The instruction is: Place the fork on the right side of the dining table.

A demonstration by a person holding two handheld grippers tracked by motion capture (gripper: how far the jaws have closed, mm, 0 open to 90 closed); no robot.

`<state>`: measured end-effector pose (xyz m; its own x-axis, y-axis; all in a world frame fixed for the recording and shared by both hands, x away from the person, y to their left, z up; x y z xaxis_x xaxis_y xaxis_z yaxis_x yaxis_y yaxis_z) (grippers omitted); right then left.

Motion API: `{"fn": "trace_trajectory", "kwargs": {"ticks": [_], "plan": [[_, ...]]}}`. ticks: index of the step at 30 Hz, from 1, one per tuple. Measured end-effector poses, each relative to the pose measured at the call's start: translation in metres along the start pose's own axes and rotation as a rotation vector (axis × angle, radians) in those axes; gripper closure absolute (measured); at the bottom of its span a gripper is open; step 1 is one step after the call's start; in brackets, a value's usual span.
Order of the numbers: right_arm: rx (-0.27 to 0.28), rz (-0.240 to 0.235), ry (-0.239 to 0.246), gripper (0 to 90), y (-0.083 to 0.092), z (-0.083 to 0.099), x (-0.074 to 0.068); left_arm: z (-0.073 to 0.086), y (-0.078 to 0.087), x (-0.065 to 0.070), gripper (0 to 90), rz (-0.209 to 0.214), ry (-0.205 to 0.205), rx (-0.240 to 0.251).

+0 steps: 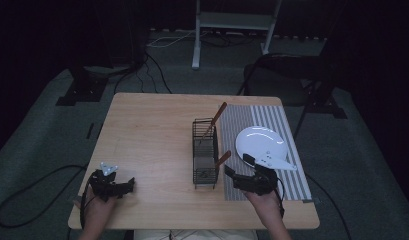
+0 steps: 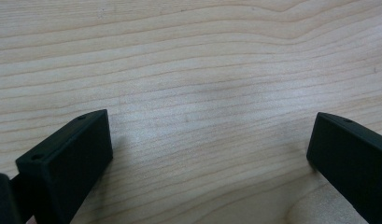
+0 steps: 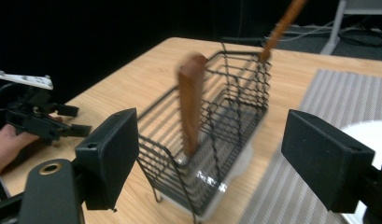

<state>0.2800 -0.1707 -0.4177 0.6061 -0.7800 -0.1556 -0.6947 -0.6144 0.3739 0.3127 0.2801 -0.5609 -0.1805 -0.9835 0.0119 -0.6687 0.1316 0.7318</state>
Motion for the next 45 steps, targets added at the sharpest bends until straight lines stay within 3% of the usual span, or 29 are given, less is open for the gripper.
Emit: {"fn": "trace_trajectory", "kwargs": {"ticks": [1,3,8,16,28,33,39,45], "plan": [[0.005,-0.001,0.005,23.8,-0.002,-0.003,-0.003,0.000,0.000,0.000,0.0,0.000,0.000,0.000],[0.010,0.001,0.007,24.2,-0.006,-0.008,-0.007,0.000,0.000,0.000,0.0,0.000,0.000,0.000],[0.017,0.028,0.018,47.1,-0.010,-0.018,-0.014,0.000,0.000,0.000,0.0,0.000,0.000,-0.001],[0.004,0.055,0.006,69.1,-0.014,-0.017,-0.013,0.000,0.000,0.000,0.0,-0.001,0.000,-0.002],[0.013,0.071,-0.015,78.1,-0.023,-0.013,-0.018,0.000,0.000,0.000,0.0,-0.001,-0.001,-0.002],[0.012,0.070,0.005,80.6,-0.021,-0.015,-0.022,0.000,0.000,0.000,0.0,-0.001,0.000,-0.002],[0.043,0.055,0.018,80.7,-0.012,-0.024,-0.028,0.000,0.000,0.000,0.0,-0.001,0.000,-0.002],[0.123,0.030,0.003,80.7,0.012,-0.040,-0.028,0.000,0.000,0.000,0.0,0.000,-0.002,-0.004]]}}
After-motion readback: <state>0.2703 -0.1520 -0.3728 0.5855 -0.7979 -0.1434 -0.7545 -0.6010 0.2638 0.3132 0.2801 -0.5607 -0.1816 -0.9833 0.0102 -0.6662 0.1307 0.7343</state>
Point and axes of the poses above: each handheld gripper's, and its own axes: y roughly backward along the jaws, z roughly out of its underside, x roughly to its right, the point moved 2 cm from there along -y, roughly forward along the jaws, and after that the axes turned 2 degrees about y, right-handed, at the moved point
